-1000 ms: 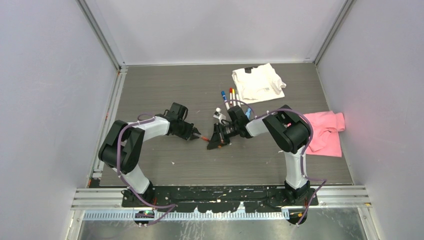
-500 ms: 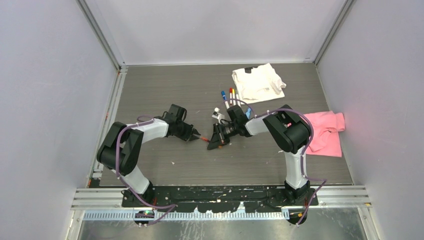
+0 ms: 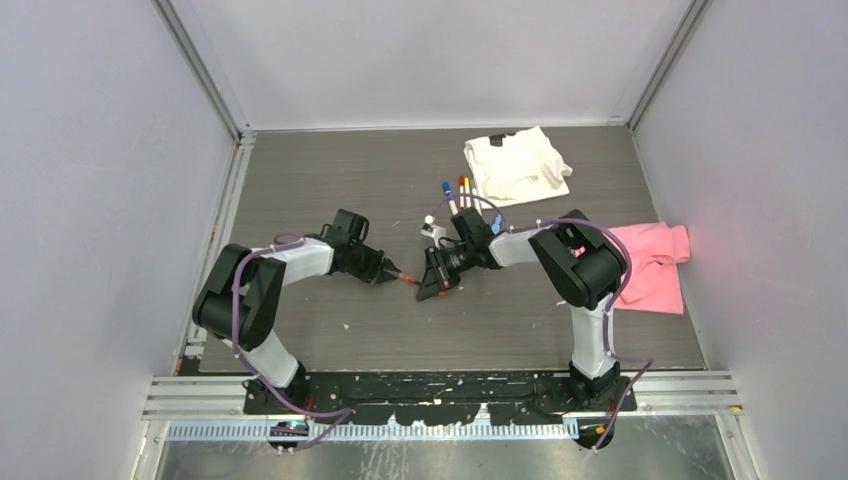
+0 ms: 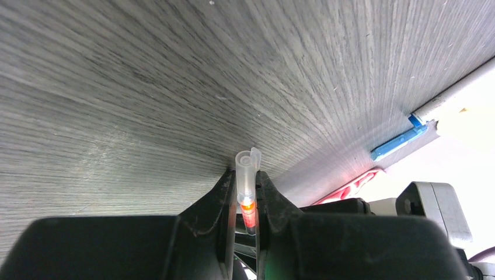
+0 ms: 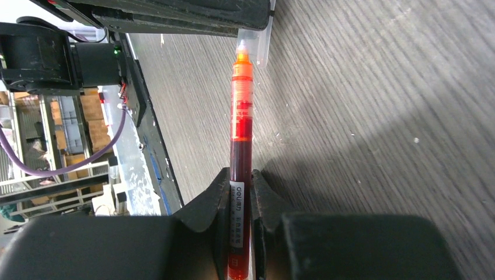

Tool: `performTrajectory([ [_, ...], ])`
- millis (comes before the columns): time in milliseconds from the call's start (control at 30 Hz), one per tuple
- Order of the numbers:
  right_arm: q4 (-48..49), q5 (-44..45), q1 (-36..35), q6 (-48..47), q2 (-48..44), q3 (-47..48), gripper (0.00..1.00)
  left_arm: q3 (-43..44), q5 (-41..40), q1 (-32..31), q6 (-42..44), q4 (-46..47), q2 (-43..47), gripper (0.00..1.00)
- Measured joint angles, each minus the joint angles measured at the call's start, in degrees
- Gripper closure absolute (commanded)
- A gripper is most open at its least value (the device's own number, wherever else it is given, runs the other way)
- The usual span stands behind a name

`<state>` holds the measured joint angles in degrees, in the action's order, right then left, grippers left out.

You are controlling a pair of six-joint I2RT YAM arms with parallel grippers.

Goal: Insert the pens into the pen caps
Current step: Insert the pen cap onto the pen.

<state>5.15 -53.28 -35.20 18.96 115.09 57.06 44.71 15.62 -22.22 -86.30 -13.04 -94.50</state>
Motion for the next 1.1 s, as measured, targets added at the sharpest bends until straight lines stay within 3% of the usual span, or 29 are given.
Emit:
performTrajectory([
  [567, -6.0, 4.7, -3.1, 3.7, 2.0, 6.2, 0.99, -2.2, -0.3, 1.2, 0.9, 0.9, 2.0, 0.92],
  [1100, 4.3, 2.2, -3.3, 5.7, 2.4, 2.5, 0.99, -5.0, -1.4, 1.3, 0.8, 2.6, 5.2, 0.81],
])
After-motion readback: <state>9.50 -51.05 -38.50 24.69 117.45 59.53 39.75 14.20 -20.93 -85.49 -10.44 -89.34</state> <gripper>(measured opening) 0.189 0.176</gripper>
